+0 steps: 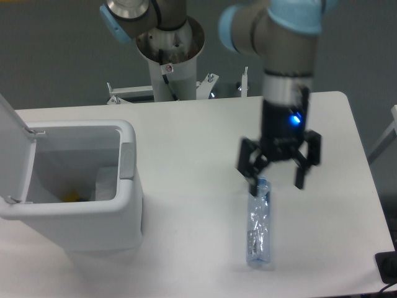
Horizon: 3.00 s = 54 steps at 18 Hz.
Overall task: Place the trash in the trash can
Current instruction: 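Move the open gripper back over the clear plastic bottle, then lower the gripper around the bottle's capped end and close on it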
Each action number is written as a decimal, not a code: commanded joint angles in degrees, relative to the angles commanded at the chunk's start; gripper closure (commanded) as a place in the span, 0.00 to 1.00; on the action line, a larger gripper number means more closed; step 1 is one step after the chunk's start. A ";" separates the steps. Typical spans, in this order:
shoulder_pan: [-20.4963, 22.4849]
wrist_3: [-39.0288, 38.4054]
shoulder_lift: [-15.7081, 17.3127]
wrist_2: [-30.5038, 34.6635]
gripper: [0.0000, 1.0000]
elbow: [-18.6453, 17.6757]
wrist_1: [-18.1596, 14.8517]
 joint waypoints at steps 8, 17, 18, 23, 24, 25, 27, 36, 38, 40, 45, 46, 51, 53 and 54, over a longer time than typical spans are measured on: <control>-3.60 22.42 -10.02 2.89 0.00 -1.05 -0.09; -4.92 23.39 -13.90 6.76 0.00 -0.97 0.18; -4.92 23.22 -14.25 7.03 0.00 -0.88 0.26; -5.10 23.04 -15.30 8.26 0.00 -1.76 3.34; -5.10 23.04 -15.39 8.52 0.00 -1.93 3.43; -5.10 23.04 -15.39 8.53 0.00 -1.93 3.43; -5.27 23.13 -15.39 9.23 0.00 -2.11 3.43; -5.54 23.04 -15.39 9.58 0.33 -2.37 3.51; -5.54 23.13 -15.39 9.58 0.34 -2.37 3.52; -5.54 23.22 -15.31 9.67 0.35 -2.37 3.43; -5.54 23.31 -14.78 9.58 0.40 -2.29 3.43; -5.54 23.22 -14.69 9.58 0.40 -2.29 3.34; -5.45 22.43 -13.11 9.23 0.40 -1.76 3.43; -5.45 21.56 -11.01 8.71 0.40 -1.32 3.51; -5.36 20.16 -9.78 7.14 0.40 -0.97 3.86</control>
